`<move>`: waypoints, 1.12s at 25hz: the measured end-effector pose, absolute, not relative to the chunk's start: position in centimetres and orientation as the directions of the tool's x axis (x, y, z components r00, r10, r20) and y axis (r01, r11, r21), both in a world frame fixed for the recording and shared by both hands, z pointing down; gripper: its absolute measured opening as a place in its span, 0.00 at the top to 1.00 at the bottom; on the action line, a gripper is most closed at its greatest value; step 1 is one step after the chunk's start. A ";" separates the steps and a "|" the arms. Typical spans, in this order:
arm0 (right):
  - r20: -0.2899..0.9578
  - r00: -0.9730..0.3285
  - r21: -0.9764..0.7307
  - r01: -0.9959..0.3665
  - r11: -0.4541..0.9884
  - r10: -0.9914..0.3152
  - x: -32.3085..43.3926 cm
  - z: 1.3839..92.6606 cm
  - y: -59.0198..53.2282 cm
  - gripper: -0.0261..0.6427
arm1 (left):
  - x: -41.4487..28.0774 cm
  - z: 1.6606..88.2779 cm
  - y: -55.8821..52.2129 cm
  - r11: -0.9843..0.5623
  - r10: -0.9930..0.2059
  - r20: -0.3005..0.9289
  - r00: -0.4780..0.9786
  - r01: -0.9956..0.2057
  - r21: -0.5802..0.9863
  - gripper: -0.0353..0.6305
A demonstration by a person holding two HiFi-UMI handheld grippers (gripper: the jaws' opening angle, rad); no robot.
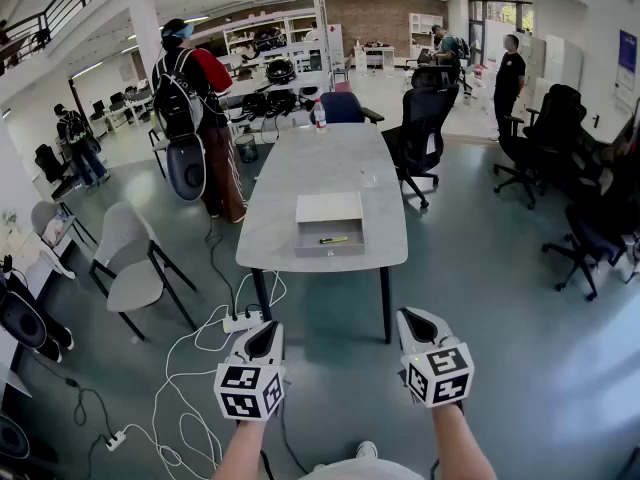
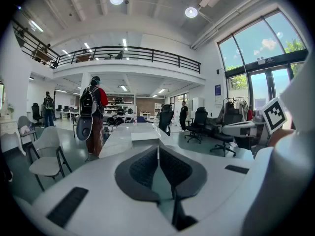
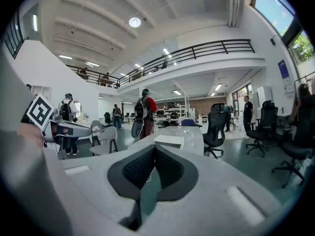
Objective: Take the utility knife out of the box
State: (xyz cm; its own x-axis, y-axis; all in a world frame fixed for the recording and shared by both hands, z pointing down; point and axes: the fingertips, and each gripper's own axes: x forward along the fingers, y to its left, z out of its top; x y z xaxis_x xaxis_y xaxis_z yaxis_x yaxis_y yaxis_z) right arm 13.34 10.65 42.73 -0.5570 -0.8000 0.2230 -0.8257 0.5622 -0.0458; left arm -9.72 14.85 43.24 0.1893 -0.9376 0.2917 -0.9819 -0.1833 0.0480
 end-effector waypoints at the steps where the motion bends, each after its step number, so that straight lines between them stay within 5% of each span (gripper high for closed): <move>1: 0.222 -0.558 -0.047 -0.825 0.563 -0.799 13.4 42.8 10.5 0.95 | -9.6 43.3 14.6 -0.185 -0.938 0.291 0.191 -0.982 0.049 0.92; 25: 0.247 -0.629 -0.066 -0.770 0.635 -0.737 16.5 45.0 5.8 0.95 | -4.4 44.2 9.0 -0.158 -0.948 0.271 0.168 -0.986 0.060 0.91; 28: 0.249 -0.630 -0.069 -0.769 0.635 -0.736 16.7 45.1 5.1 0.95 | -4.0 44.3 8.3 -0.163 -0.945 0.276 0.177 -0.984 0.071 0.83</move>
State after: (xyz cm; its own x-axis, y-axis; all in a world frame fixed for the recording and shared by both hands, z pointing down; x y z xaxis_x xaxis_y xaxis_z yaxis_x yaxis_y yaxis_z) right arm 16.75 5.07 45.10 -0.6297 -0.7359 0.2488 -0.7693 0.6351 -0.0688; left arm -4.03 8.28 44.30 0.1766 -0.9447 0.2762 -0.9840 -0.1632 0.0712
